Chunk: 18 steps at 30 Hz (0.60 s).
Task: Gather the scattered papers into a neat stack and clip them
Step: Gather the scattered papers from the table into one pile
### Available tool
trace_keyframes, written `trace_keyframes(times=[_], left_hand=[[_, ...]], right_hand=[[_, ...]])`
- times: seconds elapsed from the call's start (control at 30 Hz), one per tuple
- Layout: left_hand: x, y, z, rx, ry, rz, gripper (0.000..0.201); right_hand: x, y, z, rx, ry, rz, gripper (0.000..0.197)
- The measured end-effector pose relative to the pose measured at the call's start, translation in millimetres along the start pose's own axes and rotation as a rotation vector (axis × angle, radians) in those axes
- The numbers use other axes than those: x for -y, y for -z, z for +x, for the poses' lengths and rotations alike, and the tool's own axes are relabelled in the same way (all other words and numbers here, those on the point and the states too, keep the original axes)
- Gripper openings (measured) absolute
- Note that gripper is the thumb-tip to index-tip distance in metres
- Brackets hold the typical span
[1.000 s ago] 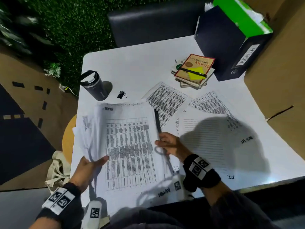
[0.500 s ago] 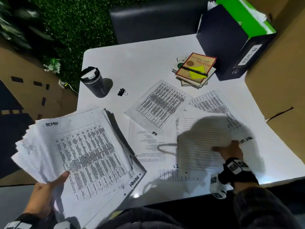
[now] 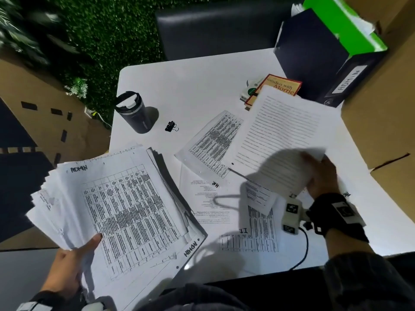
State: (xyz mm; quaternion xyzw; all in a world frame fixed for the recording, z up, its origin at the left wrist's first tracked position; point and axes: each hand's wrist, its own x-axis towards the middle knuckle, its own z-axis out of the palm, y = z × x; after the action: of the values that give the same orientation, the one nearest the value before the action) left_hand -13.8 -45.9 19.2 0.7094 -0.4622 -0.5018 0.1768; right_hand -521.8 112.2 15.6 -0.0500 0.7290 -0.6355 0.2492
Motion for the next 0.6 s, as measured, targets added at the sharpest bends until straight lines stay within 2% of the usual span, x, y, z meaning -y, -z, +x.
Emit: trace_keyframes(times=[0.07,0.1,0.17,0.23,0.33,0.47,0.53,0.6], left_hand=[[-5,1,0,-0.031,0.035,0.021,0.044],[-6,1,0,-0.029,0.039,0.032,0.043],[-3,5,7,-0.046,0.033,0.025,0.041],[0,10,12,-0.054,0.042,0.028,0.042],[4,21,19,-0.024,0.070,0.039,0.056],[7,33,23,-0.046,0.071,0.054,0.059],[8,38,23,-0.032,0.069,0.095,0.066],[9,41,22,-0.023,0.066,0.112,0.065]], right_hand=[[-8,-25,4,0.009,-0.034,-0.098,0.005],[-16,-39,6,0.023,-0.044,-0.171,0.009],[-33,-67,7,0.041,-0.065,-0.299,0.025],[-47,-93,3,-0.017,-0.134,-0.364,0.042],[-63,-123,-3,-0.073,-0.277,-0.432,0.065],[-75,-151,-5,-0.048,-0.270,-0.773,0.090],[-75,-161,-8,-0.044,-0.239,-0.871,0.091],[-76,-166,-6,-0.051,-0.221,-0.916,0.085]])
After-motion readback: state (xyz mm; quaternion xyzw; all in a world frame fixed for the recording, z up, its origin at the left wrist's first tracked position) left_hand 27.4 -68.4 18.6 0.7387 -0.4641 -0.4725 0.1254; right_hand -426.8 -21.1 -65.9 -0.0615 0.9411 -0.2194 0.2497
